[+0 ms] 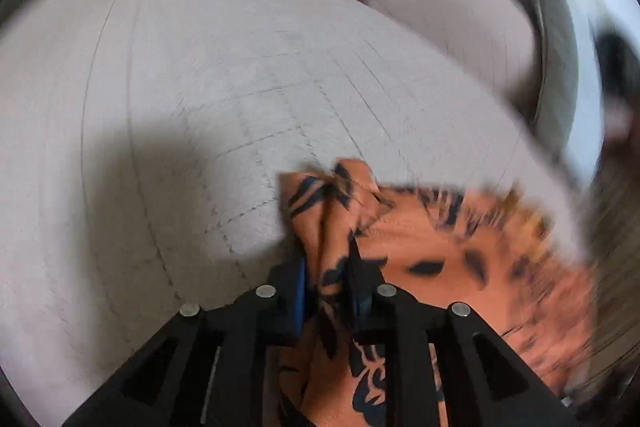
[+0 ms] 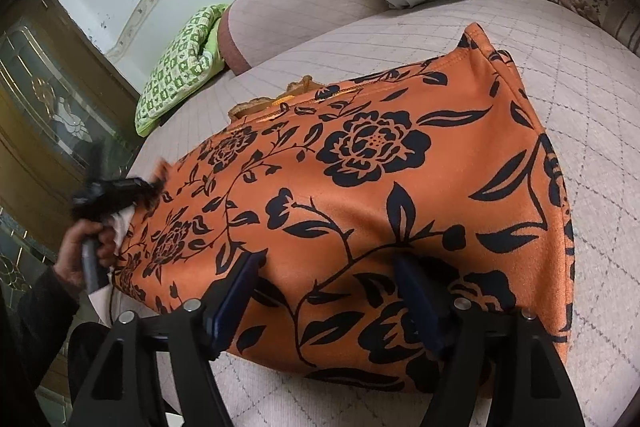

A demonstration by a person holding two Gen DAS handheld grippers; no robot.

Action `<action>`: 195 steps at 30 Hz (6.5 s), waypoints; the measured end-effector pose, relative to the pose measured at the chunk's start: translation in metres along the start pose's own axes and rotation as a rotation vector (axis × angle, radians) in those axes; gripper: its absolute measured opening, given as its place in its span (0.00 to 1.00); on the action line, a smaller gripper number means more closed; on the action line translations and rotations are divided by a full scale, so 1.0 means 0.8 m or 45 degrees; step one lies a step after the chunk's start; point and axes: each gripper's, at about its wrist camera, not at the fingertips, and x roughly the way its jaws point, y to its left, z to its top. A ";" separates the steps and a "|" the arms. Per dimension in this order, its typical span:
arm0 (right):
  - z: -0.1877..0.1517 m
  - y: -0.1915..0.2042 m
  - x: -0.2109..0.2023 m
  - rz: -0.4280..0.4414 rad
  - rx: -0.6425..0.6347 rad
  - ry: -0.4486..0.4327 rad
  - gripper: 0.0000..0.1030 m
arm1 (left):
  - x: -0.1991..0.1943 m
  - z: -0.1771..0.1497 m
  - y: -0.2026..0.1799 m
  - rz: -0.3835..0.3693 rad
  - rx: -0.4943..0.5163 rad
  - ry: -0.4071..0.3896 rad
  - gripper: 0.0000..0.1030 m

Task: Fold small clothes

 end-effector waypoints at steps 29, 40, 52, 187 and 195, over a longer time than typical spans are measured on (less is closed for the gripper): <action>0.085 -0.082 -0.058 0.245 0.537 -0.120 0.73 | -0.100 -0.169 -0.106 0.202 0.550 -0.278 0.63; 0.075 -0.117 -0.073 -0.023 0.662 -0.168 0.69 | -0.089 -0.147 -0.071 0.108 0.396 -0.245 0.63; -0.062 -0.093 -0.072 0.086 0.934 -0.140 0.73 | -0.096 -0.164 -0.100 -0.002 0.441 -0.275 0.64; 0.080 0.045 0.126 0.515 0.519 0.278 0.74 | -0.038 -0.128 -0.138 0.083 0.469 -0.193 0.59; 0.071 0.097 0.122 0.228 0.201 0.301 0.32 | -0.013 -0.141 -0.148 0.185 0.553 -0.192 0.60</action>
